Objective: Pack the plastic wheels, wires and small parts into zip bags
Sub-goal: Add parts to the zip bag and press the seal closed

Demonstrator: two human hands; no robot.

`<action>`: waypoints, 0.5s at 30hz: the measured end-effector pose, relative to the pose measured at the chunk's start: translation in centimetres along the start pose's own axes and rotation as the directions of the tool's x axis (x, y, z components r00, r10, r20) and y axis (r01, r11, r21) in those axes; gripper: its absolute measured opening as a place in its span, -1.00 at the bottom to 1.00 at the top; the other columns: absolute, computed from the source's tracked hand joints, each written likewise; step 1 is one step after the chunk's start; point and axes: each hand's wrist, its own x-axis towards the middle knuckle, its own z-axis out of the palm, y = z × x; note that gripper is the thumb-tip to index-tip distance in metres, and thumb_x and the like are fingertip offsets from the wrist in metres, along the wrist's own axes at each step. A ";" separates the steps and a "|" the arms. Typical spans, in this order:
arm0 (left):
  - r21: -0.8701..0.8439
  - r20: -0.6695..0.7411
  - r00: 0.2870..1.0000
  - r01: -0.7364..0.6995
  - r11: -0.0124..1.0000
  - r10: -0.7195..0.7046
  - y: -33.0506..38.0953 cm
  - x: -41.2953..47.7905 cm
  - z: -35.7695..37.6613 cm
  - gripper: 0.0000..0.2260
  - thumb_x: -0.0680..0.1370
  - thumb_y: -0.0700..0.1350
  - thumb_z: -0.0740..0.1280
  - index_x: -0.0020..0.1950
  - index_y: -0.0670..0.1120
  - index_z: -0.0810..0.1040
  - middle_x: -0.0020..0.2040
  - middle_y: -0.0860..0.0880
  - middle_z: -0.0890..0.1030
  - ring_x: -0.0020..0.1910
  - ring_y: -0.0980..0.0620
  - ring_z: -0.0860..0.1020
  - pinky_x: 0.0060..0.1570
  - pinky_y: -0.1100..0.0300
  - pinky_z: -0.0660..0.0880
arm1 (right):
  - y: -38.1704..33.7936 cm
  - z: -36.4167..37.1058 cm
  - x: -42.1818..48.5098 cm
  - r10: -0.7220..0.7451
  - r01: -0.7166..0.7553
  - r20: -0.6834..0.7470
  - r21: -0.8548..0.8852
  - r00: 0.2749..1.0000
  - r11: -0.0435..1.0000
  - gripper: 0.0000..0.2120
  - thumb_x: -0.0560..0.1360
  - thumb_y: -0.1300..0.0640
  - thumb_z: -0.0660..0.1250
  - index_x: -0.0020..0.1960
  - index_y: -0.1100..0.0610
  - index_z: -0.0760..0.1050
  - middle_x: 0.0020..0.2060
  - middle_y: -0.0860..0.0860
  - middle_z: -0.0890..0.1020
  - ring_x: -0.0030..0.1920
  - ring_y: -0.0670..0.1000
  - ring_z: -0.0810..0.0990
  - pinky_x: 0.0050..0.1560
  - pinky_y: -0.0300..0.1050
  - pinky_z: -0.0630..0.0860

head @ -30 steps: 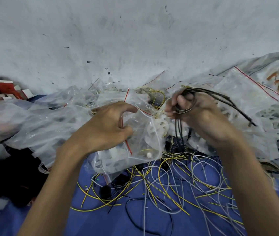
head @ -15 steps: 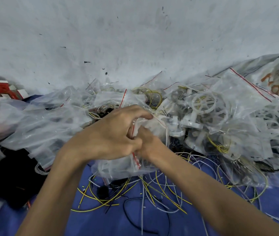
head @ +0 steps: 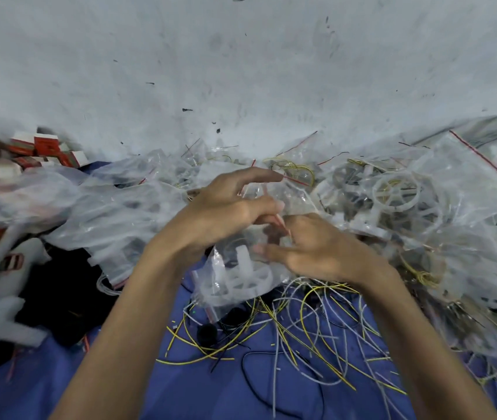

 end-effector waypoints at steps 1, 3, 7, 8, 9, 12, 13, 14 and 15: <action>-0.056 0.014 1.000 -0.020 0.998 0.021 -0.5 0.1 -0.3 -0.65 0.31 0.00 0.43 0.09 0.17 0.59 0.08 0.08 0.63 -0.10 0.03 0.67 0.05 0.10 0.53 | 1.0 0.5 0.4 0.034 -0.030 -0.053 0.079 0.998 0.996 -0.73 0.49 0.03 0.27 -0.05 0.25 0.52 -0.05 0.15 0.64 0.01 0.10 0.59 0.04 -0.03 0.46; -0.119 -0.041 0.999 -0.031 0.992 0.026 -2.2 0.8 -1.3 -0.74 0.44 -0.11 0.41 0.10 0.12 0.58 0.21 0.04 0.55 -0.04 0.00 0.66 -0.05 0.24 0.55 | 3.2 0.6 0.7 0.118 -0.085 -0.053 0.424 0.992 0.902 -0.83 0.46 0.31 0.24 0.03 0.24 0.50 0.06 0.04 0.63 0.12 0.05 0.57 0.18 0.02 0.43; 0.351 0.152 0.956 0.187 0.918 -0.252 -8.0 1.0 -2.2 -0.64 0.51 -0.14 0.38 0.30 -0.05 0.44 0.28 0.02 0.50 0.26 0.11 0.46 0.20 0.29 0.37 | 5.3 0.9 -0.2 -0.055 0.051 -0.031 0.908 0.998 0.417 -0.49 0.28 0.44 0.15 0.16 0.12 0.47 0.23 0.04 0.56 0.29 0.01 0.48 0.26 -0.02 0.26; 0.414 0.221 0.912 0.232 0.880 -0.344 -9.3 0.9 -2.0 -0.63 0.51 -0.06 0.38 0.29 -0.05 0.46 0.26 0.03 0.53 0.25 0.11 0.46 0.25 0.26 0.35 | 5.3 1.1 -0.3 -0.157 0.096 -0.042 0.929 0.987 0.357 -0.47 0.26 0.45 0.14 0.06 0.00 0.55 0.27 0.13 0.51 0.33 0.09 0.43 0.32 0.00 0.21; 0.416 0.263 0.879 0.268 0.869 -0.397 -10.1 0.8 -1.8 -0.64 0.51 0.00 0.37 0.27 -0.05 0.49 0.21 0.05 0.56 0.22 0.12 0.49 0.26 0.21 0.37 | 5.3 1.1 -0.3 -0.225 0.116 -0.043 0.939 0.973 0.323 -0.48 0.27 0.47 0.14 -0.06 -0.07 0.58 0.31 0.20 0.46 0.37 0.15 0.38 0.40 0.03 0.16; 0.394 0.290 0.894 0.213 0.894 -0.341 -10.5 1.0 -1.8 -0.86 0.52 0.01 0.35 -0.01 -0.03 0.58 -0.15 0.14 0.57 -0.12 0.19 0.53 0.00 0.23 0.42 | 5.5 1.3 -0.3 -0.293 0.072 0.007 0.964 0.956 0.255 -0.55 0.28 0.51 0.11 -0.28 -0.02 0.54 0.33 0.28 0.40 0.40 0.16 0.32 0.48 0.05 0.06; 0.450 0.282 0.913 0.145 0.881 -0.295 -10.1 1.2 -2.0 -0.89 0.53 -0.02 0.34 -0.14 -0.03 0.55 -0.26 0.12 0.50 -0.24 0.18 0.46 -0.11 0.24 0.38 | 5.6 1.4 -0.3 -0.280 0.073 0.004 0.962 0.960 0.264 -0.54 0.28 0.51 0.10 -0.29 -0.01 0.55 0.33 0.26 0.41 0.40 0.15 0.33 0.47 0.04 0.08; 0.493 0.274 0.929 0.086 0.866 -0.248 -9.8 1.3 -2.3 -0.85 0.55 -0.05 0.32 -0.22 -0.02 0.51 -0.32 0.09 0.44 -0.30 0.16 0.40 -0.18 0.23 0.33 | 5.7 1.5 -0.4 -0.252 0.081 -0.006 0.954 0.968 0.287 -0.51 0.27 0.51 0.10 -0.27 -0.04 0.58 0.34 0.21 0.42 0.39 0.14 0.35 0.44 0.03 0.12; 0.523 0.257 0.946 0.034 0.852 -0.195 -9.2 1.3 -2.6 -0.81 0.56 -0.08 0.31 -0.26 -0.01 0.48 -0.34 0.07 0.43 -0.32 0.14 0.38 -0.21 0.23 0.32 | 5.9 1.3 -0.4 -0.221 0.085 -0.013 0.944 0.975 0.319 -0.48 0.28 0.49 0.12 -0.25 -0.10 0.60 0.34 0.14 0.43 0.38 0.12 0.37 0.41 0.02 0.17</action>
